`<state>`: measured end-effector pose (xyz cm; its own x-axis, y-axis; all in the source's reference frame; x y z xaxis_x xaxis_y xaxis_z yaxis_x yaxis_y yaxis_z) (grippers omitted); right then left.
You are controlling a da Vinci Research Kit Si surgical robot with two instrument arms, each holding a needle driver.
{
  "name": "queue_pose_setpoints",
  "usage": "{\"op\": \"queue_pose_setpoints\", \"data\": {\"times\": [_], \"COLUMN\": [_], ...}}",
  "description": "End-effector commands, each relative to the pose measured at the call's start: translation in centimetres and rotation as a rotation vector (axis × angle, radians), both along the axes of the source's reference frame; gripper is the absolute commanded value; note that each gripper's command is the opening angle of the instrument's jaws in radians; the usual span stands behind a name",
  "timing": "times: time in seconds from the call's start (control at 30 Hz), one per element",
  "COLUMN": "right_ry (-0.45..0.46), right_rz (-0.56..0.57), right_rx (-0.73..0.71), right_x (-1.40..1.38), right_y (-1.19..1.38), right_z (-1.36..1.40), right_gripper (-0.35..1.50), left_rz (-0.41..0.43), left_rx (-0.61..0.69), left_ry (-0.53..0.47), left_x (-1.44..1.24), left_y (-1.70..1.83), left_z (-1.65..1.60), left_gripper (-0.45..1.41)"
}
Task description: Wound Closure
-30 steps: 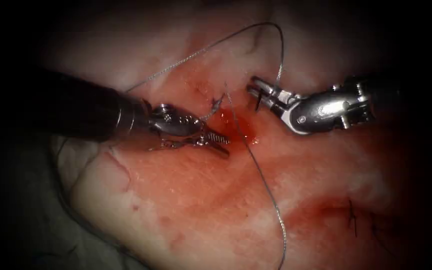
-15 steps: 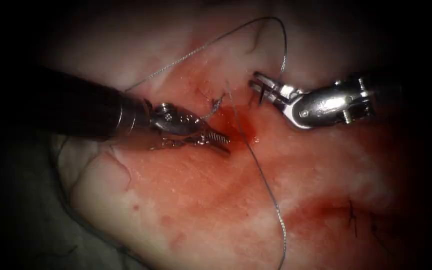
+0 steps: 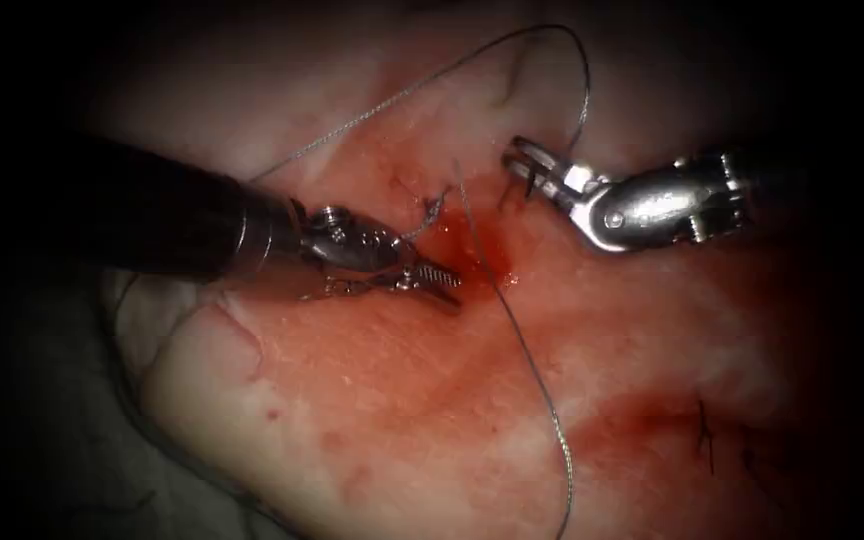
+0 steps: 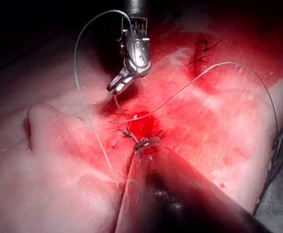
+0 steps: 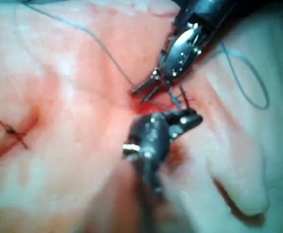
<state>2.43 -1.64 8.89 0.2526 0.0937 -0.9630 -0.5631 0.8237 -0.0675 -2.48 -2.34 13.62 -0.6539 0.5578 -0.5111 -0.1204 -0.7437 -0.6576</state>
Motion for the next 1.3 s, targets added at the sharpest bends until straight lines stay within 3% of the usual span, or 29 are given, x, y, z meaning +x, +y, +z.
{"op": "queue_pose_setpoints", "data": {"times": [0.03,0.67,1.2,1.3], "right_ry": [0.009,0.191,0.203,0.186], "right_rz": [0.016,0.099,0.115,0.118], "right_rx": [0.02,0.436,0.496,0.438], "right_x": [0.06,0.05,0.0,-0.02], "right_y": [-0.06,-0.13,-0.13,-0.08], "right_z": [0.05,0.22,0.33,0.33], "right_gripper": [-0.35,-0.35,-0.35,-0.35], "left_rz": [0.001,0.001,0.003,0.003], "left_rx": [0.002,0.002,0.004,0.004], "left_ry": [0.0,-0.001,-0.002,-0.002], "left_x": [-0.05,-0.04,-0.04,-0.04], "left_y": [-0.05,-0.05,-0.05,-0.05], "left_z": [0.05,0.05,0.05,0.05], "left_gripper": [0.24,0.22,0.22,0.22]}}
